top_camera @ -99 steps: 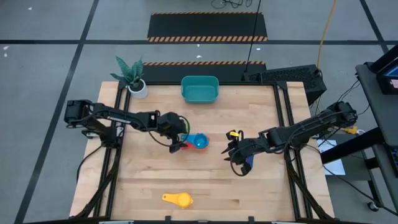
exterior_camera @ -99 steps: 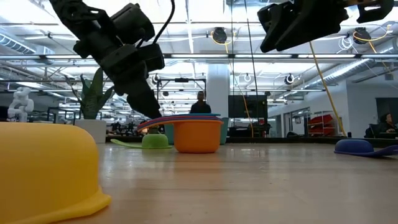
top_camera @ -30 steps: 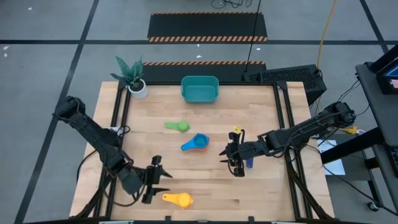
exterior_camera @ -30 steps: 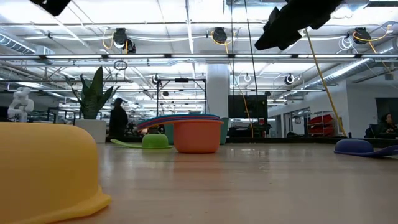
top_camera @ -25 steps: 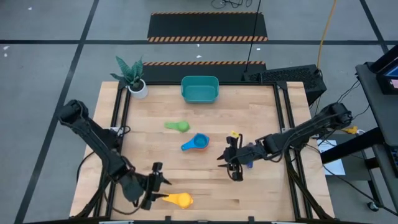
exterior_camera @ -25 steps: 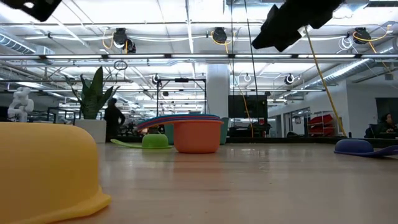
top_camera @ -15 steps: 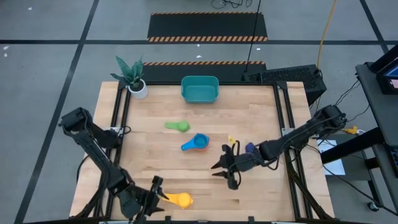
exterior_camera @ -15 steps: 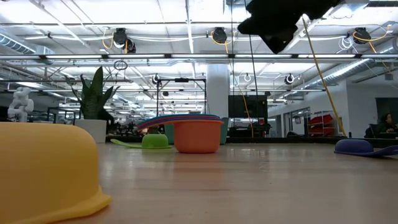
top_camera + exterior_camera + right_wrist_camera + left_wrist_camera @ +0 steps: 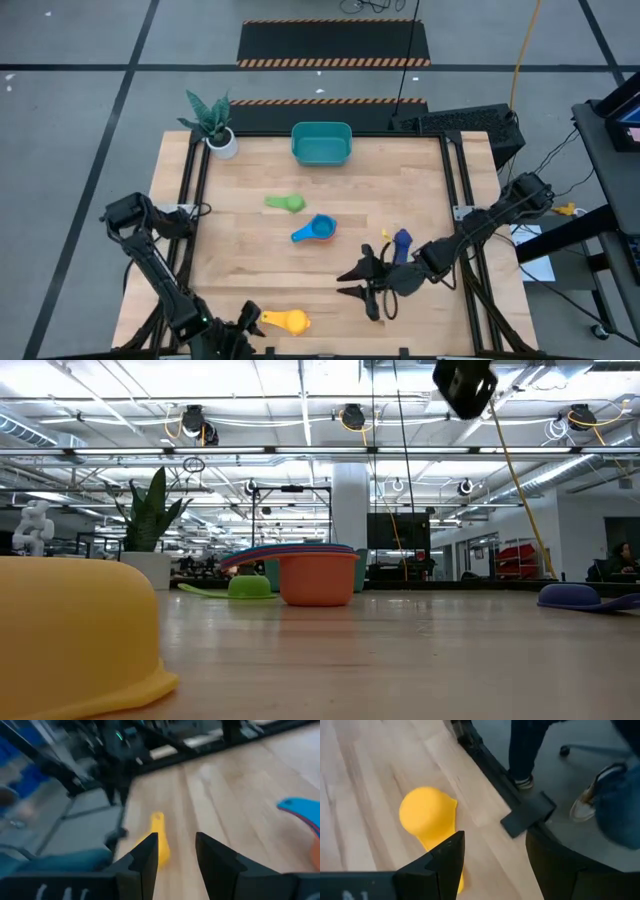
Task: Nest measuring cups in basket
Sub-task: Stack the yellow measuring cup on top of the light blue measuring cup
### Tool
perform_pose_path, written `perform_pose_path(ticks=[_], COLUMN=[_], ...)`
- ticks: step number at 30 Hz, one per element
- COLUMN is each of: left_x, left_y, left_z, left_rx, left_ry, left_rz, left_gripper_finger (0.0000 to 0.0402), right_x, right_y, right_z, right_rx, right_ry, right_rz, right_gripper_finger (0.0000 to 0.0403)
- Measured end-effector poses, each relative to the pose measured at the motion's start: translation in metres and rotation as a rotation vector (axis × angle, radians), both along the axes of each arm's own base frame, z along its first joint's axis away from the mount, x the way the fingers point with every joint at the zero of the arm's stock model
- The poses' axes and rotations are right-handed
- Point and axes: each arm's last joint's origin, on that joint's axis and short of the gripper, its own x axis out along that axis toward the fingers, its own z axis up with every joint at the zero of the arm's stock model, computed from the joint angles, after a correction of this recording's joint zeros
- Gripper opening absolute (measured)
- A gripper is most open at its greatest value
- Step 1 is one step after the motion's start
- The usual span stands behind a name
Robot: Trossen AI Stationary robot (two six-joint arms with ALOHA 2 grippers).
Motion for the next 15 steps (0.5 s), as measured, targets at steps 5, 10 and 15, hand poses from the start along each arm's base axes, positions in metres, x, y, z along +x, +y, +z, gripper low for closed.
perform_pose_path(ticks=[5,10,15], left_x=[-0.003,-0.005,-0.006], left_y=[0.000,0.007,0.011], left_z=[-0.007,-0.024,-0.045], left_rx=[0.117,0.318,0.529], left_ry=[-0.029,-0.027,-0.006], left_rz=[-0.076,-0.149,-0.255], left_gripper_finger=[0.0211,0.0211,0.0211], right_x=[-0.006,-0.013,-0.017], right_y=[0.013,0.023,0.026], right_z=[0.009,0.014,0.015], right_rx=[-0.015,-0.036,-0.043], right_ry=[-0.104,-0.157,-0.171], right_rz=[-0.040,-0.085,-0.122], right_gripper_finger=[0.0125,0.0125,0.0125])
